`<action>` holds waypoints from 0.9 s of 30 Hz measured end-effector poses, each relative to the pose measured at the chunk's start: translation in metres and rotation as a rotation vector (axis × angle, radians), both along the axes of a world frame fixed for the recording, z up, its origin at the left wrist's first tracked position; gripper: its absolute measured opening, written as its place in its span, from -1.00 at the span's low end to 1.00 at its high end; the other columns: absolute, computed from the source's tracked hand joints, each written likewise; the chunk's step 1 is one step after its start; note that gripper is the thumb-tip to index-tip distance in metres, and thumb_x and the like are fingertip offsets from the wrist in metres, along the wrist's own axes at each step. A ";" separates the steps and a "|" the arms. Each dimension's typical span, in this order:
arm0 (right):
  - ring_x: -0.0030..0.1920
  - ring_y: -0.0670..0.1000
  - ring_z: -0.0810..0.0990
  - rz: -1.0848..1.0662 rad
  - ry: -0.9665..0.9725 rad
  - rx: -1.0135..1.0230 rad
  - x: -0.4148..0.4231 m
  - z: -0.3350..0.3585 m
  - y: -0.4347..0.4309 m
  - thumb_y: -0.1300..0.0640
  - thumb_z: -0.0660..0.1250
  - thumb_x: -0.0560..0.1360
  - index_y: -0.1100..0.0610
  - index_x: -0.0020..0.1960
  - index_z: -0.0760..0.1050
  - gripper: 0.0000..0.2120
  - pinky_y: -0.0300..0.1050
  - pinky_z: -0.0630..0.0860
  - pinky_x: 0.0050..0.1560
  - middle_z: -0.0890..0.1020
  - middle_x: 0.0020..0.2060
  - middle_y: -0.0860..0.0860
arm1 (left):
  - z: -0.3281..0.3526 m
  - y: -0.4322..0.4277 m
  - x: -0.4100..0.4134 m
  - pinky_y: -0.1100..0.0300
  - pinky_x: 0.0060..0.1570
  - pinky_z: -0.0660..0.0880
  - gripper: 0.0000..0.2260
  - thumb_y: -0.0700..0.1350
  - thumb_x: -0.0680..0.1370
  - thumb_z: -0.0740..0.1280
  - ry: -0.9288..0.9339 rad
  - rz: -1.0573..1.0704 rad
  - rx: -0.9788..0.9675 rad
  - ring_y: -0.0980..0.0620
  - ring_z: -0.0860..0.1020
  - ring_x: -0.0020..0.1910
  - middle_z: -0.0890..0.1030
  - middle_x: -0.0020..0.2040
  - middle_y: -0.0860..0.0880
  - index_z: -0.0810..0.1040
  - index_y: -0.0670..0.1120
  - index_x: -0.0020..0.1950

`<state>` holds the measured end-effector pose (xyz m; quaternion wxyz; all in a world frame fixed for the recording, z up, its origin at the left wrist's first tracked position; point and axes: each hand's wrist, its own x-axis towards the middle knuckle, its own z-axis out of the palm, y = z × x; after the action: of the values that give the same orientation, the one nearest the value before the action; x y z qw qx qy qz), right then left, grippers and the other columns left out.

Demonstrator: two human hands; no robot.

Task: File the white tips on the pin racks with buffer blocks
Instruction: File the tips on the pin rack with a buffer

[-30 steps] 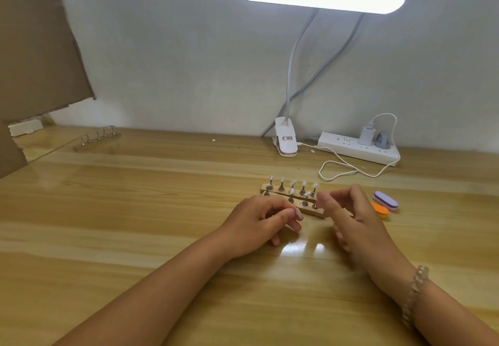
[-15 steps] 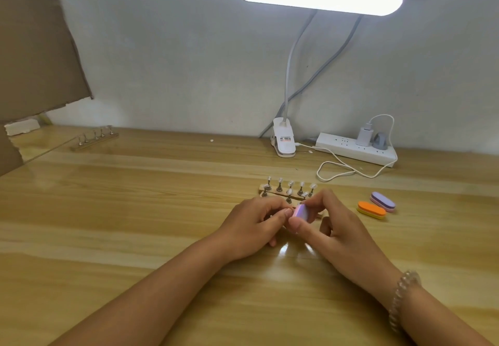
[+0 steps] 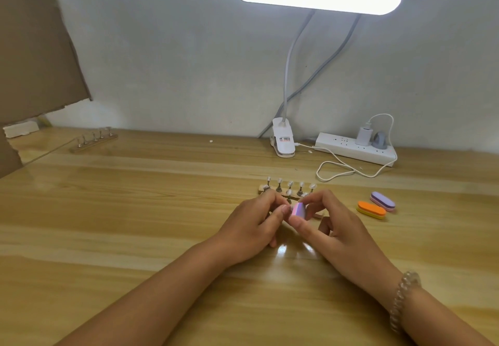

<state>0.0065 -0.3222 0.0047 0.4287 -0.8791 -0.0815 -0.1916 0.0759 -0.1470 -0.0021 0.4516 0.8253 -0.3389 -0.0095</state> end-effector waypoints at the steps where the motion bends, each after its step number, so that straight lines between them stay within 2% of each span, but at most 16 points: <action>1: -0.44 -0.09 0.46 -0.003 0.006 0.007 0.001 0.000 -0.001 -0.19 0.38 0.41 -0.06 0.07 0.47 -0.68 -0.25 0.42 -0.35 0.59 -0.11 -0.13 | 0.000 0.000 -0.001 0.09 -0.20 0.49 -0.92 -0.08 0.67 0.20 -0.001 -0.005 0.003 0.14 0.55 -0.41 0.64 -0.28 -0.04 0.48 0.00 0.04; 4: -0.45 -0.09 0.48 -0.009 0.019 0.017 0.002 -0.001 -0.004 -0.09 0.43 0.45 -0.08 0.10 0.49 -0.73 -0.24 0.44 -0.37 0.60 -0.08 -0.13 | 0.000 0.000 -0.003 0.08 -0.19 0.52 -0.96 -0.11 0.67 0.22 0.005 -0.029 0.005 0.11 0.56 -0.41 0.65 -0.15 0.06 0.45 0.00 0.09; 7: -0.45 -0.05 0.52 0.009 0.024 0.007 0.001 0.000 -0.003 -0.05 0.44 0.46 -0.09 0.10 0.50 -0.75 -0.21 0.46 -0.37 0.61 -0.05 -0.13 | 0.000 0.000 -0.003 0.14 -0.22 0.51 -0.90 -0.14 0.65 0.26 0.005 -0.031 0.014 0.11 0.57 -0.42 0.66 0.01 0.10 0.50 -0.04 0.15; 10: -0.44 -0.03 0.52 0.016 0.008 0.013 -0.001 0.003 -0.002 -0.02 0.45 0.45 -0.08 0.10 0.52 -0.75 -0.20 0.48 -0.38 0.61 -0.06 -0.15 | 0.001 0.001 -0.001 0.21 -0.26 0.47 -0.90 -0.15 0.63 0.29 -0.031 -0.025 0.013 0.12 0.58 -0.43 0.66 -0.07 0.10 0.58 -0.05 0.09; 13: -0.42 -0.03 0.53 0.016 -0.006 0.011 -0.003 0.004 -0.001 -0.06 0.46 0.43 -0.08 0.08 0.52 -0.74 -0.25 0.47 -0.40 0.58 -0.09 -0.24 | 0.002 0.001 -0.001 0.29 -0.32 0.42 -0.90 -0.14 0.62 0.30 -0.070 -0.025 0.003 0.16 0.57 -0.46 0.62 -0.18 0.20 0.61 0.01 0.00; 15: -0.39 -0.01 0.53 0.014 -0.005 0.016 -0.004 0.005 0.000 -0.14 0.44 0.39 -0.05 0.04 0.52 -0.71 -0.21 0.47 -0.38 0.58 -0.11 -0.23 | 0.000 0.001 -0.001 0.19 -0.32 0.45 -0.89 -0.08 0.61 0.30 -0.126 -0.032 0.037 0.16 0.55 -0.43 0.57 -0.24 0.28 0.60 0.09 -0.03; 17: -0.37 -0.03 0.51 -0.018 0.010 0.049 -0.002 0.006 -0.001 -0.24 0.38 0.34 -0.02 -0.01 0.51 -0.64 -0.15 0.47 -0.34 0.59 -0.15 -0.16 | -0.002 0.000 -0.003 0.10 -0.28 0.50 -0.88 0.00 0.58 0.28 -0.217 -0.037 0.103 0.17 0.52 -0.35 0.54 -0.23 0.31 0.61 0.12 0.02; 19: -0.38 -0.08 0.47 -0.055 0.007 0.082 0.001 0.006 -0.003 -0.29 0.34 0.32 0.00 -0.03 0.51 -0.59 -0.16 0.42 -0.32 0.60 -0.19 -0.08 | -0.003 -0.001 -0.004 0.10 -0.26 0.50 -0.87 0.05 0.58 0.27 -0.255 -0.051 0.119 0.17 0.49 -0.31 0.55 -0.19 0.29 0.59 0.16 0.06; 21: -0.38 0.00 0.48 -0.050 -0.017 0.080 0.000 0.006 -0.002 -0.30 0.34 0.31 0.01 -0.04 0.49 -0.58 -0.14 0.43 -0.34 0.60 -0.20 -0.08 | -0.002 -0.001 -0.004 0.09 -0.26 0.49 -0.82 0.12 0.56 0.21 -0.248 -0.041 0.100 0.14 0.51 -0.29 0.56 -0.19 0.29 0.57 0.17 0.04; 23: -0.38 0.03 0.49 -0.006 -0.042 0.050 -0.003 0.006 0.001 -0.28 0.37 0.32 0.02 -0.07 0.47 -0.60 -0.11 0.45 -0.37 0.58 -0.20 -0.11 | -0.003 0.000 -0.001 0.10 -0.28 0.46 -0.80 0.11 0.55 0.20 -0.225 -0.010 0.070 0.15 0.50 -0.32 0.57 -0.22 0.28 0.59 0.13 0.01; 27: -0.40 -0.10 0.44 -0.030 -0.018 0.062 -0.002 0.006 0.000 -0.32 0.35 0.30 0.06 -0.10 0.47 -0.55 -0.21 0.39 -0.36 0.58 -0.25 -0.05 | -0.003 0.000 -0.003 0.11 -0.27 0.47 -0.84 0.10 0.56 0.23 -0.298 -0.015 0.106 0.17 0.47 -0.32 0.60 -0.15 0.25 0.57 0.16 0.05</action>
<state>0.0047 -0.3224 0.0105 0.4519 -0.8649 -0.0660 -0.2082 0.0729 -0.1473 -0.0054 0.3521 0.8377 -0.4072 0.0921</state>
